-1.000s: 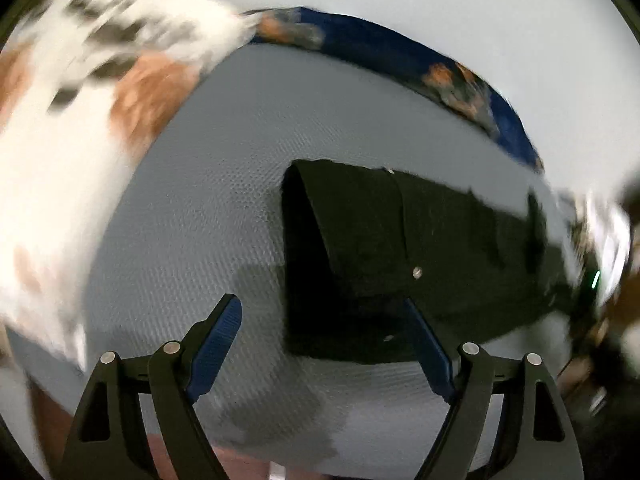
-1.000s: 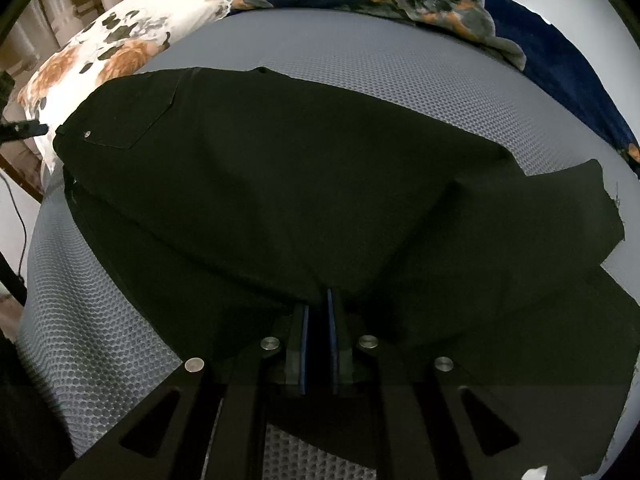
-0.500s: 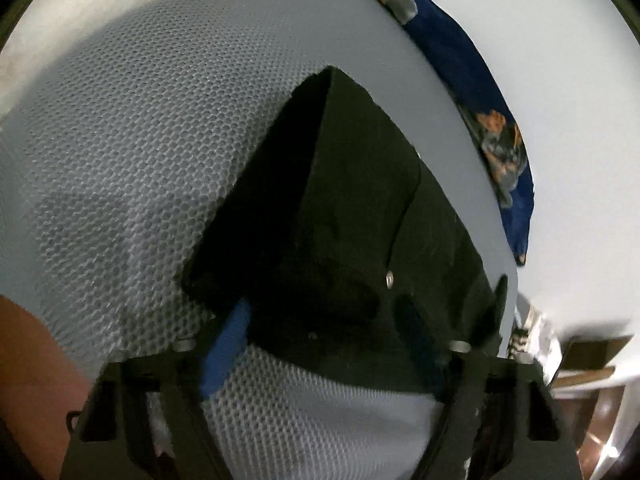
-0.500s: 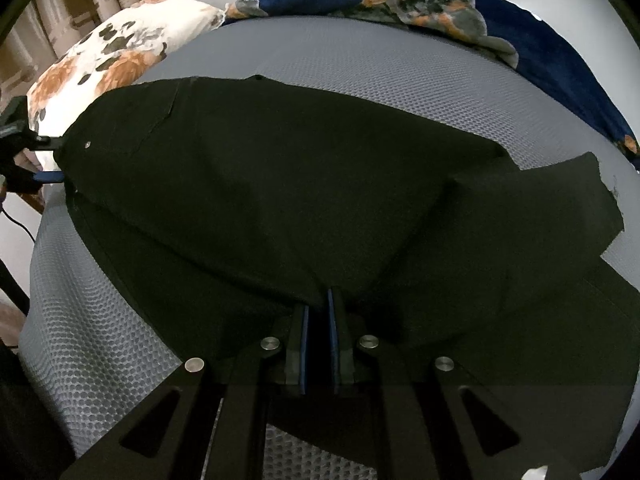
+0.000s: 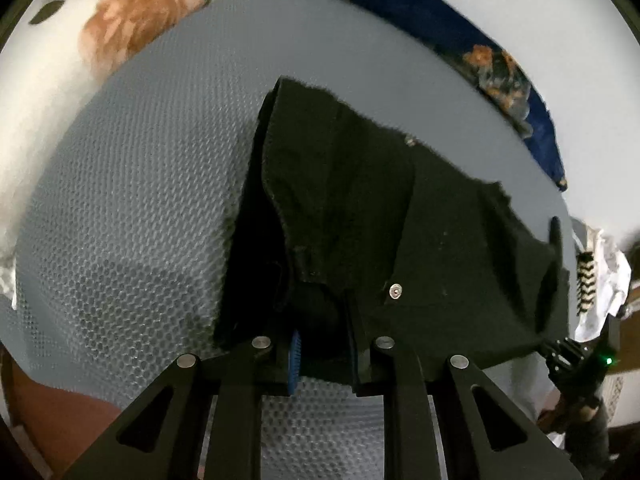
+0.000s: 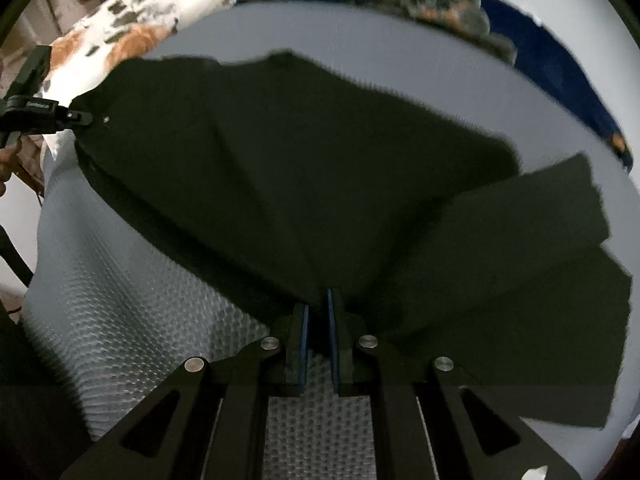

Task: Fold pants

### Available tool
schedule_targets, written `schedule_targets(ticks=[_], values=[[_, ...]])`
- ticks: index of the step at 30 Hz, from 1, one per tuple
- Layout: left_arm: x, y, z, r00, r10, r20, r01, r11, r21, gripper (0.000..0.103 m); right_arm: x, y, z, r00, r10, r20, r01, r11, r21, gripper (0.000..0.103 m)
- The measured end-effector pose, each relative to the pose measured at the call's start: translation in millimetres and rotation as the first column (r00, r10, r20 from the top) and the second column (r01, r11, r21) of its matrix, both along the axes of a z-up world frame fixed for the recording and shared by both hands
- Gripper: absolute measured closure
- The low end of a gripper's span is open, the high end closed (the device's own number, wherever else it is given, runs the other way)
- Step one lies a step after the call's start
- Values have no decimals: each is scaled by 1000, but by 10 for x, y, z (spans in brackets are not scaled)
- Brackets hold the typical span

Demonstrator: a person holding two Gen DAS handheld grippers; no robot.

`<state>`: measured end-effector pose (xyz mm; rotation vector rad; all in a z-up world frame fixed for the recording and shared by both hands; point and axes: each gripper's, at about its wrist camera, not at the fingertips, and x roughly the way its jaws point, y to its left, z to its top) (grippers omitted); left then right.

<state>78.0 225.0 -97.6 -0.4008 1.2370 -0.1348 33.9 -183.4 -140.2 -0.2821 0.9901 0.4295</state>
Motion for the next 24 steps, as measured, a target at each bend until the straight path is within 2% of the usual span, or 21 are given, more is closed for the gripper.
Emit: schedule_targets(ticks=[4,7,10,12,15,17,19,22,24], values=[[-69,39,22,1000,-5,19,5,1000,3,84,3,-33,50,1000,4,-21,-4,999,33,95],[-31,-83,-36,1000,-23,17,22,997,73,81,57,-64,-24,999,5,-54,-2,999,54,94],[-17,-162,-29,999,-34,21,31,992,123,73,108,-118,-2,998,-16,-64,22,995,97,94],[-24,-150,6,1000,-21,15,19,990,141,61,118,-141,11,998,-24,-66,32,993,112,93],[-70,-121,123,999,-35,22,30,984,175,50,105,-145,17,998,-27,-58,33,993,114,92],[-120,-116,231,998,-52,38,44,981,191,48,99,-168,-4,998,-30,-58,37,992,123,91],[-188,-131,362,996,-67,59,49,961,272,48,84,-180,-10,998,-30,-57,37,991,126,91],[-272,-192,512,989,-106,100,65,935,348,48,90,-198,4,998,-31,-57,38,990,135,91],[-329,-265,613,982,-132,134,78,934,348,48,104,-207,13,998,-33,-59,41,988,148,91]])
